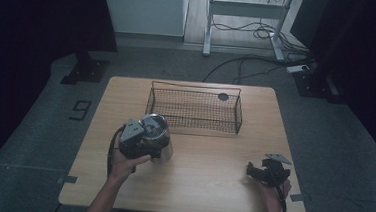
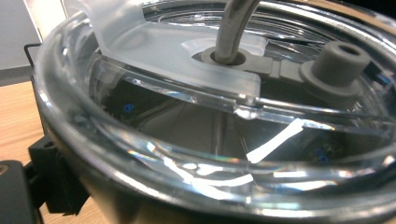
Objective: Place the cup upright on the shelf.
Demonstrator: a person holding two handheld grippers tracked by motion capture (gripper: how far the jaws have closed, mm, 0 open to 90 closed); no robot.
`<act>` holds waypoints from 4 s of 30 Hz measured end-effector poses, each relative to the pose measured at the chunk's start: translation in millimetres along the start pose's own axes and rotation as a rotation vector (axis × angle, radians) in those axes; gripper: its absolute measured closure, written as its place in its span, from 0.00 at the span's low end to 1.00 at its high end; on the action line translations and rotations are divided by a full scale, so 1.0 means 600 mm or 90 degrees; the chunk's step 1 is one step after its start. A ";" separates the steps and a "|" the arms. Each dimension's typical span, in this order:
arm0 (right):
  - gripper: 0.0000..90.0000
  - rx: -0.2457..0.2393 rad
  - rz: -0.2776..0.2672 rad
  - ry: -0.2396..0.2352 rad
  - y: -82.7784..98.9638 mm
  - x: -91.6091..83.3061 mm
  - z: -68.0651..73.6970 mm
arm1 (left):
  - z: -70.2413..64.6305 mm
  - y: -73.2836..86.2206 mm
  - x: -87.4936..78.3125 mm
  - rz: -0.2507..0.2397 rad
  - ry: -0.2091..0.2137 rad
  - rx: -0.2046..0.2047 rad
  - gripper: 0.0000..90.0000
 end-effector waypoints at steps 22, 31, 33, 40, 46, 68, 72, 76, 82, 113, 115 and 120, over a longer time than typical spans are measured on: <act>0.02 0.000 0.000 0.000 0.000 0.000 0.000 | 0.026 -0.019 0.018 0.008 -0.016 -0.006 0.04; 0.02 0.000 0.000 0.000 0.000 0.000 0.000 | 0.037 -0.030 0.024 0.009 -0.031 -0.012 0.04; 0.02 0.000 0.000 0.000 0.000 0.000 0.000 | 0.038 -0.033 0.026 0.010 -0.031 -0.011 0.04; 0.02 0.000 0.000 0.000 0.000 0.000 0.000 | 0.045 -0.040 0.034 0.011 -0.034 -0.010 0.04; 0.02 0.001 0.000 0.000 0.000 0.000 0.000 | 0.050 -0.046 0.039 0.010 -0.038 -0.011 0.04; 0.03 0.002 -0.002 0.002 0.000 0.000 0.000 | 0.057 -0.079 0.052 0.009 -0.041 0.004 0.04; 0.03 0.002 -0.002 0.002 0.000 0.000 0.000 | 0.061 -0.086 0.053 0.006 -0.044 0.004 0.04; 0.03 0.001 -0.002 0.002 0.000 0.000 -0.001 | 0.066 -0.091 0.055 0.009 -0.049 0.004 0.04; 0.03 0.001 -0.001 0.002 0.000 -0.001 -0.001 | 0.071 -0.097 0.063 0.010 -0.049 0.002 0.04; 0.04 0.000 -0.004 0.001 0.000 0.000 -0.001 | 0.092 -0.132 0.123 0.021 -0.055 -0.012 0.04; 0.04 0.000 -0.004 0.001 0.000 0.000 -0.001 | 0.094 -0.133 0.128 0.025 -0.056 -0.012 0.04; 0.04 0.000 -0.004 0.001 0.000 0.000 -0.001 | 0.100 -0.141 0.136 0.031 -0.065 -0.011 0.04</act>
Point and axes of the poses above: each handheld gripper's, and its own axes: x roughly forward along the jaws, y roughly out of its underside, z roughly to its left, the point moved 2 cm from there along x, roughly forward along the jaws, and after that the axes turned 6 degrees about x, right-handed, at the moved point
